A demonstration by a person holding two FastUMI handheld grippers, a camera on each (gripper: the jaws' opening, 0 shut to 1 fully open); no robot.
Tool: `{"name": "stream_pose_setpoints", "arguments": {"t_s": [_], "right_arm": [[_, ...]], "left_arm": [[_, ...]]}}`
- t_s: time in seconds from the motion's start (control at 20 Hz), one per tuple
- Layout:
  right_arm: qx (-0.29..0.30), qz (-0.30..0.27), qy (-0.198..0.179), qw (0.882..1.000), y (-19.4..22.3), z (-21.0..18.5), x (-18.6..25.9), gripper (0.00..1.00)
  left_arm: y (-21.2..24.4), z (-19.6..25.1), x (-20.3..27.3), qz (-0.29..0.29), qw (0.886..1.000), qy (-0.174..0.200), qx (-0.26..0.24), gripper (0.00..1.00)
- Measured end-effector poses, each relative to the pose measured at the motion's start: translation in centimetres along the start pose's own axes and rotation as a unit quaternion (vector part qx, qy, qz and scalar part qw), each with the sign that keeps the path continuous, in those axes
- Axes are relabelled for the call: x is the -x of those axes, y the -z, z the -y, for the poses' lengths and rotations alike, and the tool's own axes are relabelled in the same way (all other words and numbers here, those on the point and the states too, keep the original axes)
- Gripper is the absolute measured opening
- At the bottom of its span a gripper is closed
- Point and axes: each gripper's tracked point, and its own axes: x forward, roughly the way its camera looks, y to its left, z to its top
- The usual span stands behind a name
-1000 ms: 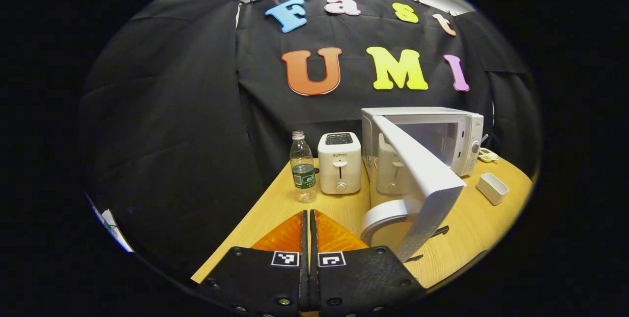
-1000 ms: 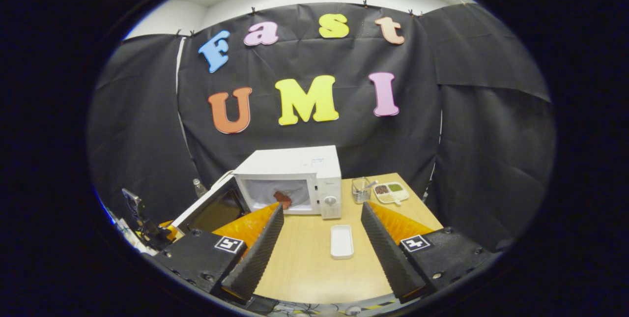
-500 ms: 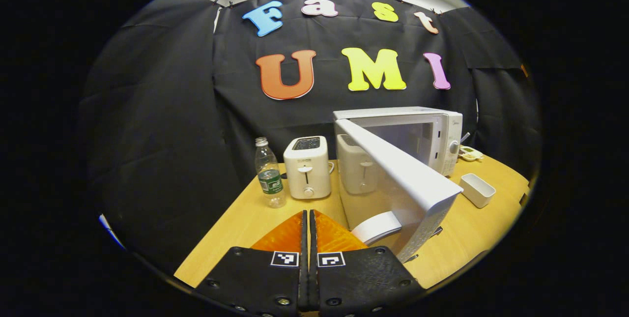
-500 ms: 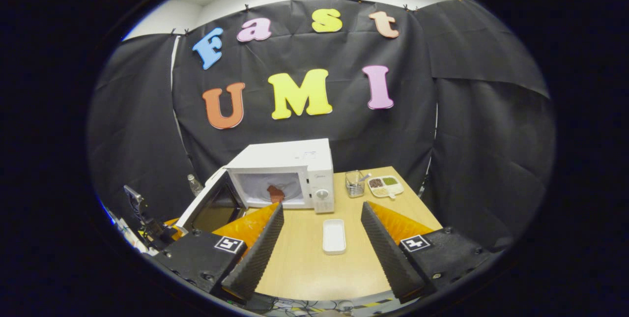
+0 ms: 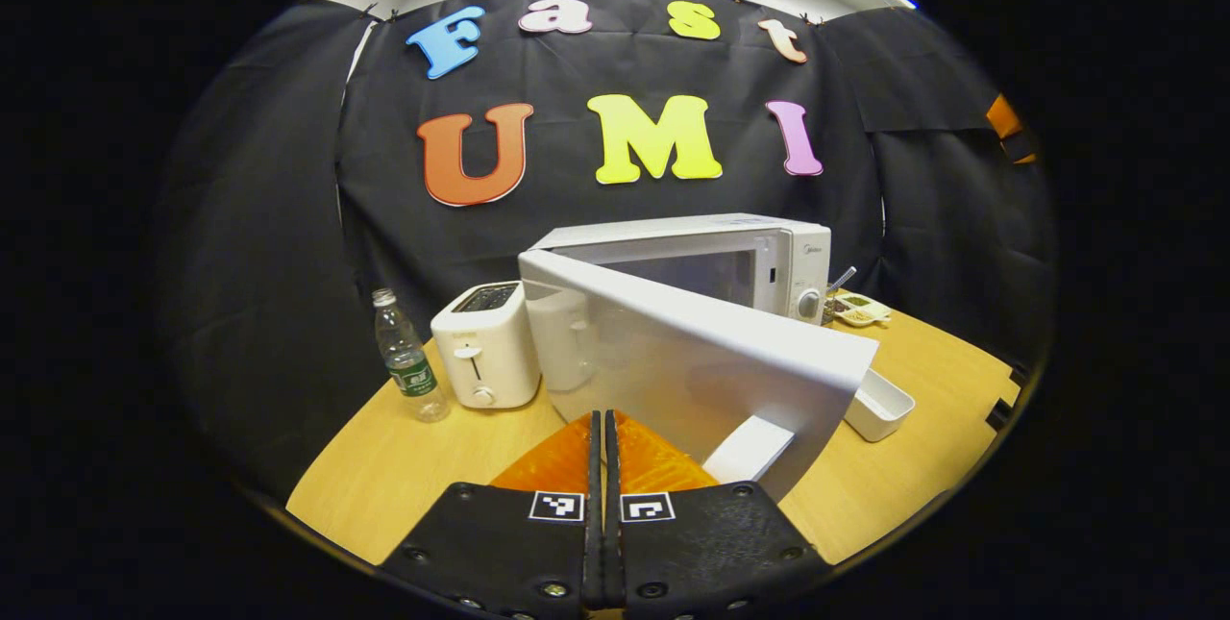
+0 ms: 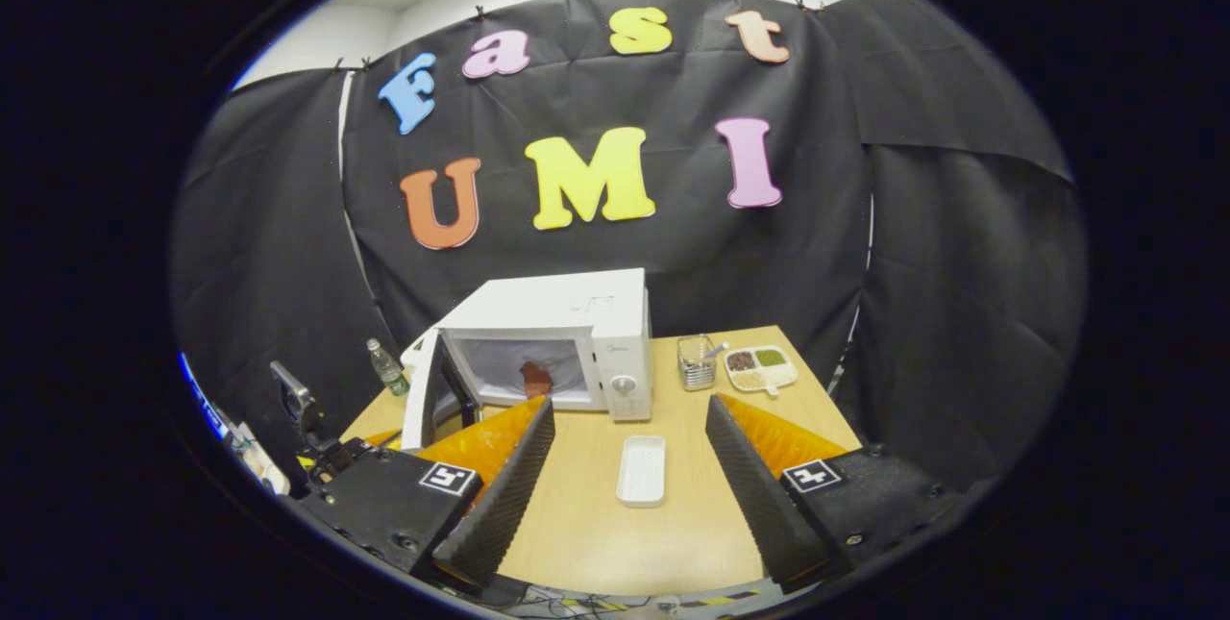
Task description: Open the microwave oven with the left hand, put the food in, and close the microwave oven.
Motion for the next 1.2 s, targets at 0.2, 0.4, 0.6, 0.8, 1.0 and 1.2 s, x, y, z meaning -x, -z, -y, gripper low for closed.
{"name": "stream_pose_setpoints", "arguments": {"t_s": [0.2,0.4,0.6,0.8,1.0,1.2], "right_arm": [[0.013,-0.005,-0.024,1.000,-0.5,2.0,-1.9,1.00],[0.014,-0.014,-0.045,0.999,-0.7,4.3,-3.8,1.00],[0.010,-0.020,-0.042,0.999,-0.6,7.0,-5.0,0.91],[-0.004,-0.027,-0.029,0.999,-0.3,9.4,-5.6,0.91],[-0.015,-0.035,-0.012,0.999,0.3,11.6,-6.6,1.00],[-0.017,-0.036,0.000,0.999,0.2,13.0,-7.4,0.90]], "left_arm": [[-0.8,4.0,-2.5,0.001,1.000,0.000,0.002,0.00],[-1.8,7.3,-5.3,0.005,1.000,-0.003,0.001,0.00],[-2.2,9.7,-7.9,0.005,1.000,0.001,0.003,0.10],[-2.3,11.6,-10.4,0.000,1.000,0.008,0.000,0.00],[-2.6,13.0,-13.4,-0.001,1.000,0.016,-0.001,0.10],[-3.3,13.8,-16.4,0.002,1.000,0.018,0.007,0.00]]}}
